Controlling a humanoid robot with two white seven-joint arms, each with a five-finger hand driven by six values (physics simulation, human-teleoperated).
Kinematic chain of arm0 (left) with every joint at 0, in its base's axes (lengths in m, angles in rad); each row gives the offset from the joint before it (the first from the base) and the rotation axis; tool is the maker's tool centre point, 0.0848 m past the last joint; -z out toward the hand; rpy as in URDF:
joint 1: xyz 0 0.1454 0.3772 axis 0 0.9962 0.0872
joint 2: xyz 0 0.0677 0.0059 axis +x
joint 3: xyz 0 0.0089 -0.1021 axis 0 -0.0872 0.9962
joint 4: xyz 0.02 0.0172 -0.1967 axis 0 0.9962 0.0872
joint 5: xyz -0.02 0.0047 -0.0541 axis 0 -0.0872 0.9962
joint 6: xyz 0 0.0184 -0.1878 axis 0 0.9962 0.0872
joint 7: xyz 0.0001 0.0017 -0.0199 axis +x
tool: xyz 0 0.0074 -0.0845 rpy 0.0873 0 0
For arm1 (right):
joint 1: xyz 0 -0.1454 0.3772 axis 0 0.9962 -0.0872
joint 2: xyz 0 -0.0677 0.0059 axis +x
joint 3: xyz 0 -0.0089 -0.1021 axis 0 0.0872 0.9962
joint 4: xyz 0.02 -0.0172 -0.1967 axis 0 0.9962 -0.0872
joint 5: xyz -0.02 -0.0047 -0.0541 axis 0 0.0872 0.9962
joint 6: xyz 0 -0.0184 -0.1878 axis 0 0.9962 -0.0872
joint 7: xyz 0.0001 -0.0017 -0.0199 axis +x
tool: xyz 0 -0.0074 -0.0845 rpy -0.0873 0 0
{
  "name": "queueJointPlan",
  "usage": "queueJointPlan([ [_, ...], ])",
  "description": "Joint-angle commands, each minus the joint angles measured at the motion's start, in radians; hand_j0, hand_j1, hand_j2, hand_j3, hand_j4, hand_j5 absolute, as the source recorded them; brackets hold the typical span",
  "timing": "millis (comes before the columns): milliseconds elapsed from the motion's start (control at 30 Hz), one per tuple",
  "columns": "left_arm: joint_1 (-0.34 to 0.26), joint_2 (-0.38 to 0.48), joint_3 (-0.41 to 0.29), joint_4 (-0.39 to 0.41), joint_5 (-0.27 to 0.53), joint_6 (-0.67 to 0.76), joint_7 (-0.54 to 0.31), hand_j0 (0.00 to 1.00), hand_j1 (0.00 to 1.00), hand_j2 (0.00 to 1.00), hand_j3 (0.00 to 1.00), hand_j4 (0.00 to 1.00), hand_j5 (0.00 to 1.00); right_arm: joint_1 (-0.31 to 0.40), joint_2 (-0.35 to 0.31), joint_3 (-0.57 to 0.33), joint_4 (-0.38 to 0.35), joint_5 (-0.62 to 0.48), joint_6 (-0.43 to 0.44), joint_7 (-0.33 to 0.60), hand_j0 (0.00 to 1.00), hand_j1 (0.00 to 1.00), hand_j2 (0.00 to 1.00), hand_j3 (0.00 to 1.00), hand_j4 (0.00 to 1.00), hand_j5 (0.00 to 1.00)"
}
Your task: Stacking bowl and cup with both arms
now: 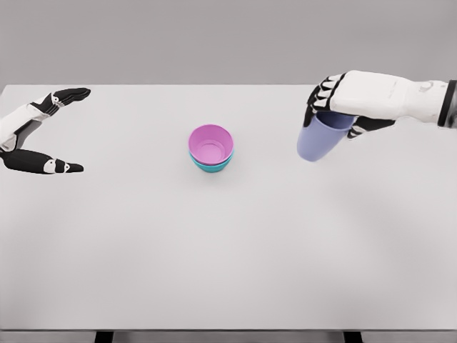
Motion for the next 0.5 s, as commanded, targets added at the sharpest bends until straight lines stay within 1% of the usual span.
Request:
queueJointPlan([
  [0, 0.0, 0.001, 0.0, 0.0, 0.008, 0.002, 0.0, 1.0, 1.0, 1.0, 1.0, 1.0, 1.0, -0.002, 0.049, 0.0, 0.004, -0.006, 0.003, -0.001, 0.58, 0.58, 0.58, 0.58, 0.58, 0.58],
  [67, 0.0, 0.001, 0.0, 0.0, 0.01, 0.002, 0.0, 1.0, 1.0, 1.0, 1.0, 1.0, 1.0, -0.014, 0.083, 0.0, 0.006, -0.006, 0.003, -0.001, 0.58, 0.58, 0.58, 0.58, 0.58, 0.58],
  [133, 0.0, 0.003, 0.0, 0.0, 0.008, 0.002, 0.0, 1.0, 1.0, 1.0, 1.0, 1.0, 1.0, -0.025, 0.101, 0.0, 0.007, -0.004, 0.003, -0.001, 0.58, 0.58, 0.58, 0.58, 0.58, 0.58],
  [233, 0.0, 0.003, 0.0, 0.001, 0.008, 0.002, 0.0, 1.0, 1.0, 1.0, 1.0, 1.0, 1.0, -0.026, 0.126, 0.0, 0.007, -0.003, 0.003, -0.001, 0.53, 0.53, 0.53, 0.53, 0.53, 0.53],
  [300, 0.0, 0.001, 0.0, 0.001, 0.008, 0.002, 0.0, 1.0, 1.0, 1.0, 1.0, 1.0, 1.0, -0.029, 0.136, 0.002, 0.007, 0.0, 0.003, -0.001, 0.54, 0.54, 0.54, 0.54, 0.54, 0.54],
  [467, 0.0, 0.001, 0.0, 0.001, 0.008, 0.002, 0.0, 1.0, 1.0, 1.0, 1.0, 1.0, 1.0, -0.052, 0.19, 0.002, 0.012, 0.006, 0.003, -0.001, 0.54, 0.54, 0.54, 0.54, 0.54, 0.54],
])
